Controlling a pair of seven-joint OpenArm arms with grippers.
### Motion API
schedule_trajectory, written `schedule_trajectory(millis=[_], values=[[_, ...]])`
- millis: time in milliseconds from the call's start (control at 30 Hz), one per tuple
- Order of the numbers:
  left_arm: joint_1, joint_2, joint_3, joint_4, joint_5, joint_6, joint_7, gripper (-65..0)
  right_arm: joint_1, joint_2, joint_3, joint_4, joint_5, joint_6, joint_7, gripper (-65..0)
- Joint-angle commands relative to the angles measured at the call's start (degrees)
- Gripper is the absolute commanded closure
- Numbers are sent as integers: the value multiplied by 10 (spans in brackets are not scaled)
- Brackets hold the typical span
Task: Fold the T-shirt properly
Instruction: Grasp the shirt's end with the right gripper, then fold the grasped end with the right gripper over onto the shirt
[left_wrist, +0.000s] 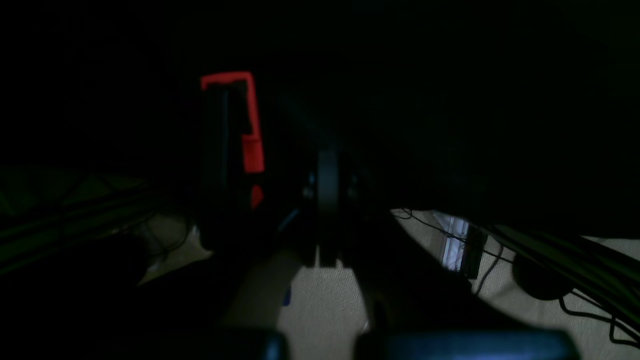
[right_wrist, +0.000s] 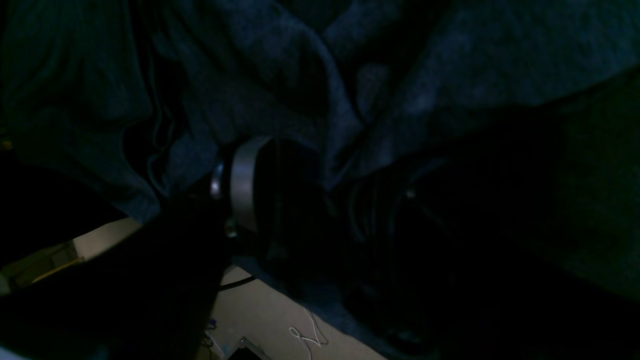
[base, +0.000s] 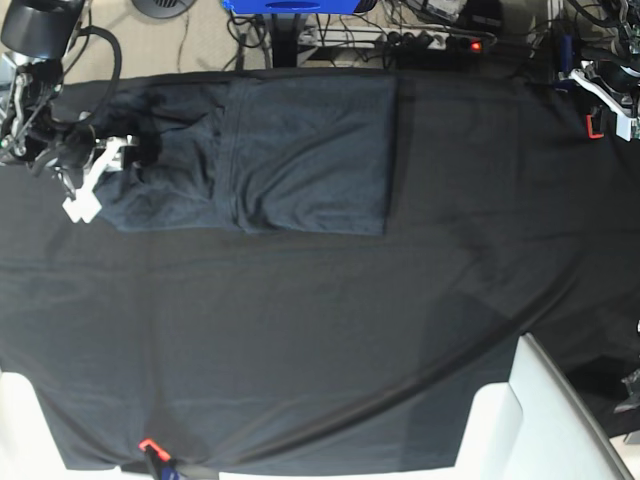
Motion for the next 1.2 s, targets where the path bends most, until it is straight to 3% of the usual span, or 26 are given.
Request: schedule_trajectory(millis=[0,67,200,233,500,700,1000,1167], values=[[3,-11,-4,6,-3,-1,-9,0,-6,-4,-6,-5,-23,-4,-33,-284],[3,-11,-4,6,-3,-1,-9,0,1,-4,-6,-5,-23,-4,-33,-258],[3,-11,-4,6,-3,-1,-9,0,17,-4,-6,-5,-23,-4,-36,-17],[3,-11,-4,6,-3,-1,-9,0,21,-4,-6,-5,-23,-4,-38,0],[3,-11,-4,8,-3,-1,-9,0,35,-9,-7,53,-23,-4,-74,-2],[3,-11,-4,12,-3,-1,-9,0,26,-60,-9,188,-25,-4,-150,-2],[3,-11,-4,13,-3,-1,-9,0,-1,-106,-145,292,-23,-4,-173,-2],[3,-12,-4,13,-3,-1,-9,0,-6,-122,-224,308,-24,-75,-171,-2]])
